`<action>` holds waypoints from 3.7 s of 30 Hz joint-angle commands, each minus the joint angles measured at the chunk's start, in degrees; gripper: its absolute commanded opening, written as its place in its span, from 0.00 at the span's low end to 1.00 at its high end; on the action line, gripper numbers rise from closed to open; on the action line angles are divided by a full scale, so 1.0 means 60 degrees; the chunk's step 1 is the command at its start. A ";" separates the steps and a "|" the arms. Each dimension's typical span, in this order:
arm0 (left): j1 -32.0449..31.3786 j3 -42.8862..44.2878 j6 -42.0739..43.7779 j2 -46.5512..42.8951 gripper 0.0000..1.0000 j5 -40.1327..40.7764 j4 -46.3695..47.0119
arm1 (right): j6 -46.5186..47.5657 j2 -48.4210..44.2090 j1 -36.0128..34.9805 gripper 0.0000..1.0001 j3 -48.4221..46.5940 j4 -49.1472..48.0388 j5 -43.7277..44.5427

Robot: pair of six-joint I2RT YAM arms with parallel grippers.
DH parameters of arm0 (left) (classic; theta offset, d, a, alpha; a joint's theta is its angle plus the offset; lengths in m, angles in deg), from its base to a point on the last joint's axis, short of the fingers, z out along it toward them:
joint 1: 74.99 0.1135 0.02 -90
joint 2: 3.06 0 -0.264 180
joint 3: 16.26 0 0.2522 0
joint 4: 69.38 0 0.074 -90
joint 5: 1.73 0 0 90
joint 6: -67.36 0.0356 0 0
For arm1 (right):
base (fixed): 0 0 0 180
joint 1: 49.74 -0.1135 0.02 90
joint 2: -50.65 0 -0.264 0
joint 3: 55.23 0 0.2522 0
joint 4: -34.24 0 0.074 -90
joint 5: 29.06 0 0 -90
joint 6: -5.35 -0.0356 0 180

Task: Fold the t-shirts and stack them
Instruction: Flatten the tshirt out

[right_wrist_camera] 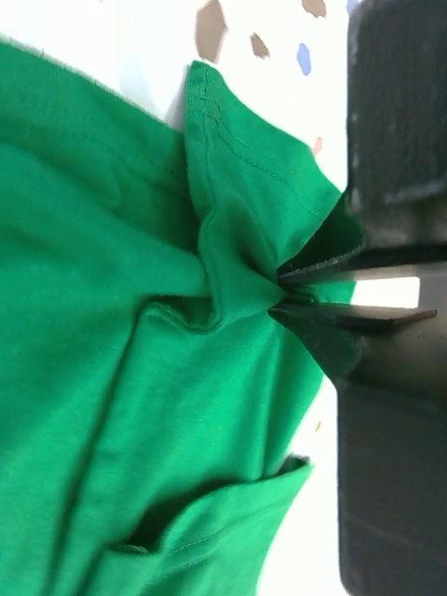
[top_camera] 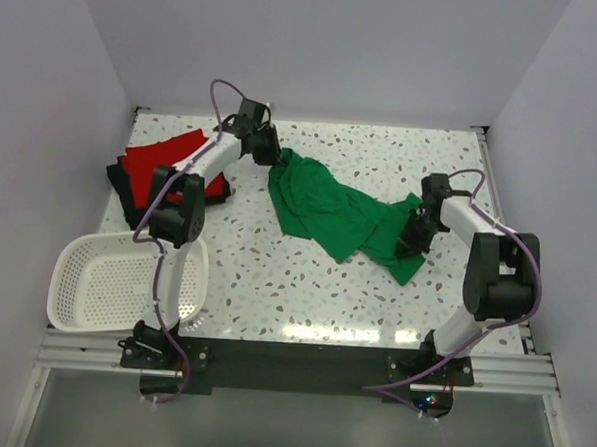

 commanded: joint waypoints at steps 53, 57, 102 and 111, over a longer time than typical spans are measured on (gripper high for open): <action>-0.5419 -0.3555 -0.0556 -0.1649 0.47 0.1785 0.0190 | 0.0014 -0.2297 0.0627 0.57 0.0377 0.1229 -0.0682; -0.5448 -0.3408 -0.0512 -0.1531 0.47 0.2034 0.0014 | 0.0028 -0.2341 0.0641 0.57 0.0392 0.1215 -0.0712; -0.2167 -0.5898 -0.0527 -0.6907 0.00 0.4950 -0.1612 | 0.0409 -0.1111 0.2121 0.51 0.1080 0.0264 0.0592; -0.1932 -0.5795 -0.0439 -0.6980 0.00 0.4950 -0.1788 | 0.0526 -0.0379 0.2150 0.40 0.1036 -0.0469 0.0665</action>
